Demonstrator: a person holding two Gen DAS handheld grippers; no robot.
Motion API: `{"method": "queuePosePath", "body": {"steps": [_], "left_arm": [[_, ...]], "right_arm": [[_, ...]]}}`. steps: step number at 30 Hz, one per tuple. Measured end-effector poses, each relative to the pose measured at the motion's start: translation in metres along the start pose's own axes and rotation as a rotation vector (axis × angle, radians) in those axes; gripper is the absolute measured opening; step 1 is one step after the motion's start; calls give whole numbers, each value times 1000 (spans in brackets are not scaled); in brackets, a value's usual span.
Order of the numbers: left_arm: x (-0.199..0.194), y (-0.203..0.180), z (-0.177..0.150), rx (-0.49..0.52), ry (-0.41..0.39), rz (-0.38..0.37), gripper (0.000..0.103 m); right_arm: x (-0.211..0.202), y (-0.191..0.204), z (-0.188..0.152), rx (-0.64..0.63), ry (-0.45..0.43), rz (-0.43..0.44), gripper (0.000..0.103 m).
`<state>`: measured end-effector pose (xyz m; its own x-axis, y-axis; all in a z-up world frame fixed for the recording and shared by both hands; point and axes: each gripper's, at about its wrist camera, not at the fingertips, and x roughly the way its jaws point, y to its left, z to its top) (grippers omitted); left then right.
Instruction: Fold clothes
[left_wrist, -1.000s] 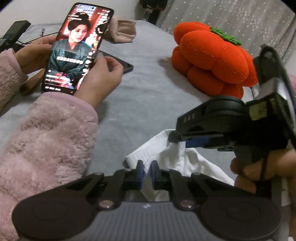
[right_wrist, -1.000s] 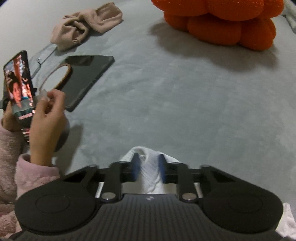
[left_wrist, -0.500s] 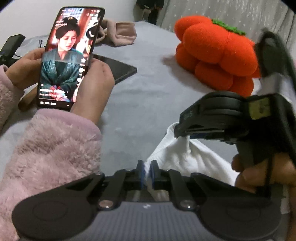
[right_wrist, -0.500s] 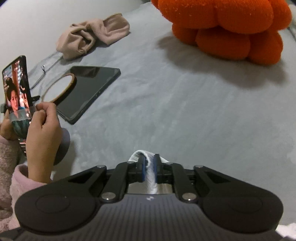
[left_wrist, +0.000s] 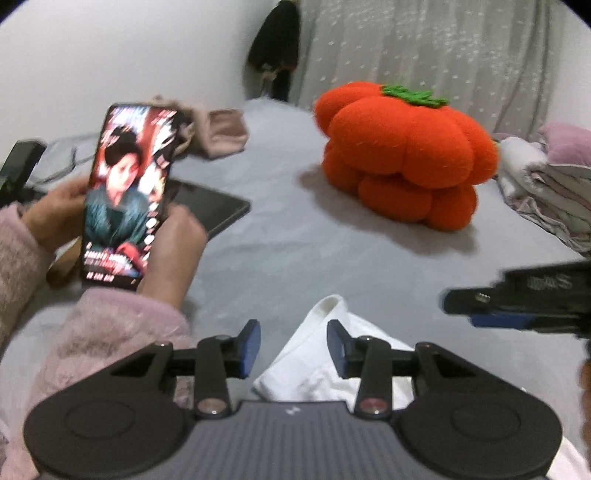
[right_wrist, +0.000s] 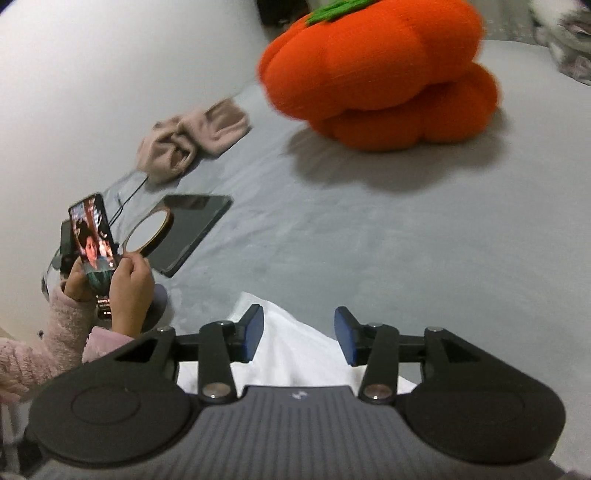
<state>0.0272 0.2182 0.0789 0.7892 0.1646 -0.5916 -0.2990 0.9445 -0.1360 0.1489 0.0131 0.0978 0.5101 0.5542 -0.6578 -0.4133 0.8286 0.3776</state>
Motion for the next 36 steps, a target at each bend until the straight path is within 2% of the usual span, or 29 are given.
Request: {"method": "queuePosePath", "body": {"steps": [4, 8, 10, 13, 16, 17, 19, 22, 25, 28, 31, 36], "left_arm": [[-1, -16, -2, 73, -24, -41, 53], [0, -33, -8, 169, -10, -77, 54], [7, -40, -13, 217, 15, -71, 56], [24, -47, -20, 288, 88, 25, 56], [28, -51, -26, 327, 94, 107, 56], [25, -55, -26, 333, 87, 98, 57], [18, -67, -27, 344, 81, 50, 69], [7, -91, -31, 370, 79, -32, 78], [-3, -119, -40, 395, 81, -114, 84], [-10, -144, -51, 401, 98, -198, 89], [-17, -167, -65, 405, 123, -281, 93], [-28, -195, -84, 428, 134, -375, 98]], "right_arm": [[-33, -28, -17, 35, -26, -35, 47], [-70, -58, -35, 58, -50, -83, 48], [-91, -77, -45, 81, -67, -117, 49], [-122, -104, -63, 124, -91, -176, 50], [-150, -128, -81, 158, -108, -237, 51], [-157, -133, -87, 166, -115, -255, 52], [-168, -145, -100, 183, -131, -286, 56], [-178, -163, -119, 209, -154, -314, 59], [-178, -177, -132, 218, -142, -346, 61], [-181, -183, -138, 169, -103, -395, 61], [-187, -180, -140, 120, -117, -404, 69], [-203, -189, -153, 102, -114, -401, 73]]}}
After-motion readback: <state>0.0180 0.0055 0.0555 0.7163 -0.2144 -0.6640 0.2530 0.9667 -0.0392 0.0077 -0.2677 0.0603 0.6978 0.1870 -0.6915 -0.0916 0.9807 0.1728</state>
